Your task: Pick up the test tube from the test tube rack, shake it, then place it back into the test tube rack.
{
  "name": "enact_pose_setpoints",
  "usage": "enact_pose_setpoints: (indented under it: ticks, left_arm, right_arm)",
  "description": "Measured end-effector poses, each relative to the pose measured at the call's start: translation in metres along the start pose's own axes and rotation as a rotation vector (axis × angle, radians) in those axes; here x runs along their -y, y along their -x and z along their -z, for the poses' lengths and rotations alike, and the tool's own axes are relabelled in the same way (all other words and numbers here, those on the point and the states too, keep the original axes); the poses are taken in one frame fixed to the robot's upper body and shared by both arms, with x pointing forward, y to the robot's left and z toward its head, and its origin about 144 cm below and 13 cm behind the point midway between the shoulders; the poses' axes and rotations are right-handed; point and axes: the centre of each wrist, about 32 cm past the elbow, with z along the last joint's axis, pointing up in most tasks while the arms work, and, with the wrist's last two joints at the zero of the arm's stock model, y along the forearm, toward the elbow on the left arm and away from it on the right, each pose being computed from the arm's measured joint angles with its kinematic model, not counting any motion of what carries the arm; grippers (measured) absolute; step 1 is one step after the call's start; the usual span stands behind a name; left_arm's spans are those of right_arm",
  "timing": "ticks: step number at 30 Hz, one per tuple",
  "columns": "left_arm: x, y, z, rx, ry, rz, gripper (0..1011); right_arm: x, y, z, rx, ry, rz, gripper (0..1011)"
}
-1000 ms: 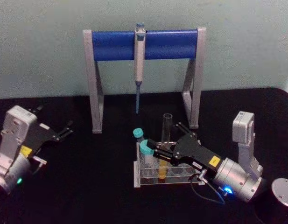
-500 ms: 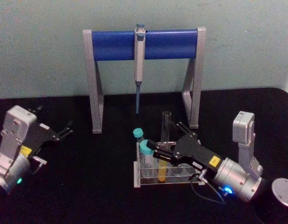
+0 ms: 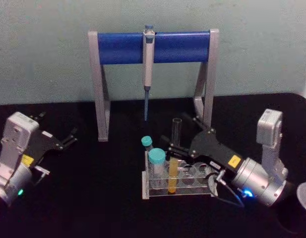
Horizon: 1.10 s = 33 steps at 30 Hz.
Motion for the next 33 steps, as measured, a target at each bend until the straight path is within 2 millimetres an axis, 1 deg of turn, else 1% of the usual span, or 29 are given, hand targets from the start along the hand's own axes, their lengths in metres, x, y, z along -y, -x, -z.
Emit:
enact_pose_setpoints:
  ticks: [4, 7, 8, 11, 12, 15, 20, 24, 30, 31, 33]
  left_arm:
    - [0.0, 0.0, 0.0, 0.0, 0.0, 0.0, 1001]
    - [0.0, 0.0, 0.0, 0.0, 0.0, 0.0, 1001]
    - [0.0, 0.0, 0.0, 0.0, 0.0, 0.0, 1001]
    - [0.0, 0.0, 0.0, 0.0, 0.0, 0.0, 1002]
    - [0.0, 0.0, 0.0, 0.0, 0.0, 0.0, 1001]
    - [0.0, 0.0, 0.0, 0.0, 0.0, 0.0, 1001]
    - [0.0, 0.0, 0.0, 0.0, 0.0, 0.0, 1001]
    - [0.0, 0.0, 0.0, 0.0, 0.0, 0.0, 1001]
    - [0.0, 0.0, 0.0, 0.0, 0.0, 0.0, 1001]
    - [0.0, 0.0, 0.0, 0.0, 0.0, 0.0, 1001]
    - [0.0, 0.0, 0.0, 0.0, 0.0, 0.0, 1001]
  right_arm:
    - [0.002, -0.001, -0.013, 0.045, -0.038, 0.017, 1000]
    - [0.008, 0.0, -0.027, 0.104, -0.087, 0.071, 1000]
    - [0.008, 0.0, -0.027, 0.104, -0.087, 0.071, 1000]
    - [0.018, 0.003, -0.036, 0.166, -0.122, 0.164, 1000]
    - [0.018, 0.003, -0.036, 0.166, -0.122, 0.164, 1000]
    - [0.028, 0.006, -0.039, 0.206, -0.134, 0.276, 1000]
    - [0.04, 0.01, -0.033, 0.234, -0.093, 0.432, 1000]
    - [0.047, 0.013, -0.022, 0.23, 0.017, 0.543, 1000]
    - [0.05, 0.014, -0.003, 0.196, 0.162, 0.617, 1000]
    - [0.05, 0.014, -0.003, 0.196, 0.162, 0.617, 1000]
    - [0.05, 0.014, 0.003, 0.186, 0.205, 0.628, 1000]
